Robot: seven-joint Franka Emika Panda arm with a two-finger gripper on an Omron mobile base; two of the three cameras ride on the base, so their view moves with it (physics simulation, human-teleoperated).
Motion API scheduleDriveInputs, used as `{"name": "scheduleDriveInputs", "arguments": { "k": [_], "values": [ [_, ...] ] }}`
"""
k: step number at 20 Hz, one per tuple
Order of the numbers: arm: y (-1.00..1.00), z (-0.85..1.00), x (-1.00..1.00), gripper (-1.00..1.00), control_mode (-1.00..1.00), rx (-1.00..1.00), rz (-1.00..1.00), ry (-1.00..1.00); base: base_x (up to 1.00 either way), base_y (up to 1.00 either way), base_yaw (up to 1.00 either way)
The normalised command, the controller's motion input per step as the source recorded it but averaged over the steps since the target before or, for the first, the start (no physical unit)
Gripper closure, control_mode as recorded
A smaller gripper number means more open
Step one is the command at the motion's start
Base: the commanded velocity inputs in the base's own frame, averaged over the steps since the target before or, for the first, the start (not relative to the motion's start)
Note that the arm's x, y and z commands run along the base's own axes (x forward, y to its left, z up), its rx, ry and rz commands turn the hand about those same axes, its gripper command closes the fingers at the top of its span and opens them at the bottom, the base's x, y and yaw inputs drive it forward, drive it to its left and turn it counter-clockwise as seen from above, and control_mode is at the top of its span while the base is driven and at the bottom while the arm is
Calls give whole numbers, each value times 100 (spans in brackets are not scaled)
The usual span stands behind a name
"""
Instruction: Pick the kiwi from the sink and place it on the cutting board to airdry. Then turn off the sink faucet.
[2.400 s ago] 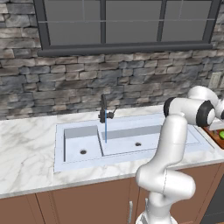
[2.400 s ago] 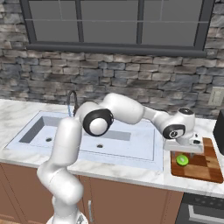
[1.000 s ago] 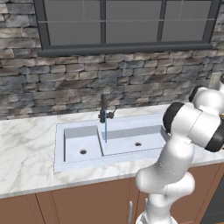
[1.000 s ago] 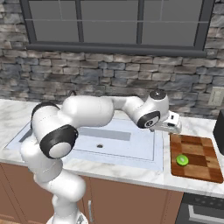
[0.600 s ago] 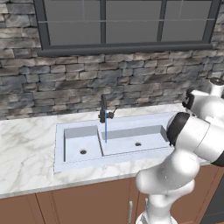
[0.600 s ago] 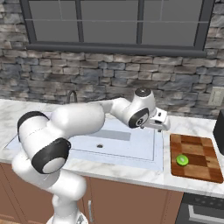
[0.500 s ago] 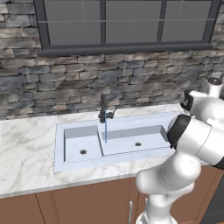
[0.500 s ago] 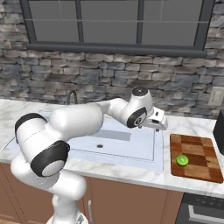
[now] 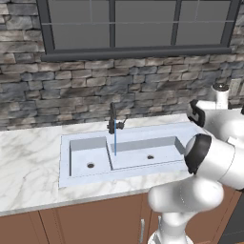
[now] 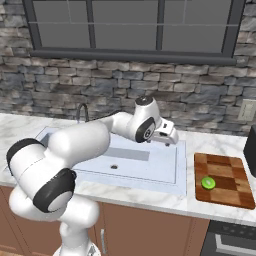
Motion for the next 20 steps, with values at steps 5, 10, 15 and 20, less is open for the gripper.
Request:
{"name": "scheduleDriveInputs", "arguments": {
  "k": [5, 10, 15, 20],
  "values": [
    [37, 5, 11, -100, -100, 0, 0, 4, 0, 0, 0],
    [34, 3, 8, -100, -100, 0, 0, 1, 0, 0, 0],
    [29, 1, 3, -100, -100, 0, 0, 0, 0, 0, 0],
    [22, 0, 0, -100, -100, 0, 0, 5, 0, 0, 0]
  ]
}}
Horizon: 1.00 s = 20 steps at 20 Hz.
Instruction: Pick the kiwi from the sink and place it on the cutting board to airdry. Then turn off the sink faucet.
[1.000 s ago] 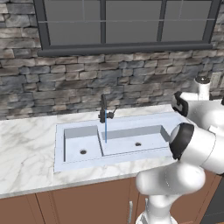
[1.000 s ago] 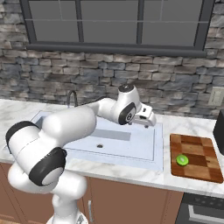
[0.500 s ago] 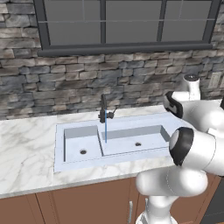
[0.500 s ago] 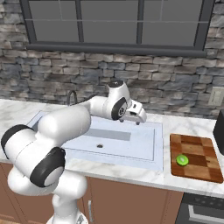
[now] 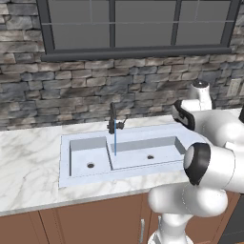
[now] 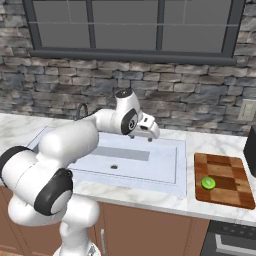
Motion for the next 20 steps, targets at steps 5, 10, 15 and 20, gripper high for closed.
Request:
{"name": "scheduleDriveInputs", "arguments": {
  "k": [5, 10, 15, 20],
  "values": [
    [11, 0, 0, -100, -100, 0, 1, 7, 0, 0, 0],
    [7, 0, -2, -100, -100, 0, 5, 9, 0, 0, 0],
    [9, 0, -2, -100, -100, 2, 7, 3, 0, 0, 0],
    [15, 0, 0, -100, -100, 6, 4, -5, 0, 0, 0]
  ]
}}
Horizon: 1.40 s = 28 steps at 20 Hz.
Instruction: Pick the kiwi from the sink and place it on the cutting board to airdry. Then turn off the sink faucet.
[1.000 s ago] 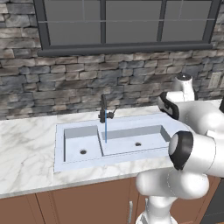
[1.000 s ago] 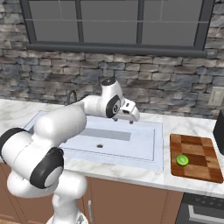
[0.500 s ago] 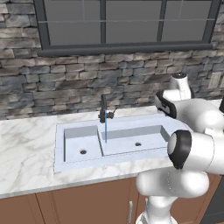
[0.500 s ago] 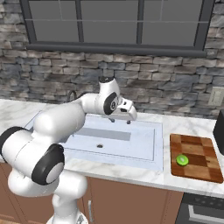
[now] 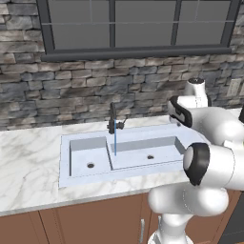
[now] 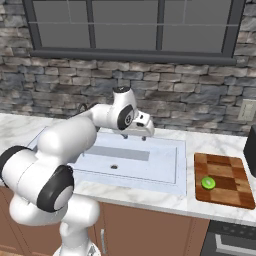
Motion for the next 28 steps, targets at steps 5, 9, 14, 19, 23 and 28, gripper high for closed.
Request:
{"name": "scheduleDriveInputs", "arguments": {
  "k": [5, 9, 14, 19, 23, 28],
  "values": [
    [18, 0, 0, -100, -100, 9, 1, -7, 0, 0, 0],
    [18, 0, 0, -100, -100, 11, 0, -5, 0, 0, 0],
    [21, 0, 2, -100, -100, 11, 0, -2, 0, 0, 0],
    [24, 0, 7, -100, -100, 11, 1, -5, 0, 0, 0],
    [25, 0, 5, -100, -100, 11, 1, -5, 0, 0, 0],
    [25, 0, 4, -100, -100, 9, 1, -5, 0, 0, 0]
  ]
}}
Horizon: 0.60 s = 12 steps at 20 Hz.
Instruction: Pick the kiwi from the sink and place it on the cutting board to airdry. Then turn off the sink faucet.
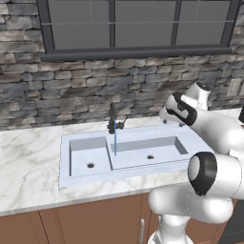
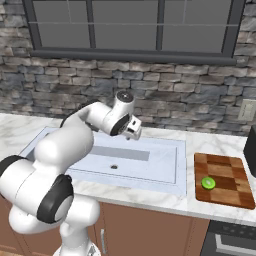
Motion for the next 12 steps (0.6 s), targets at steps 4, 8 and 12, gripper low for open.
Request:
{"name": "scheduleDriveInputs", "arguments": {
  "k": [4, 8, 12],
  "values": [
    [24, 0, 2, -100, -100, 7, 0, -7, 0, 0, 0],
    [22, 0, 2, -100, -100, 5, 0, -10, 0, 0, 0],
    [20, 0, 2, -100, -100, 5, 0, -12, 0, 0, 0]
  ]
}}
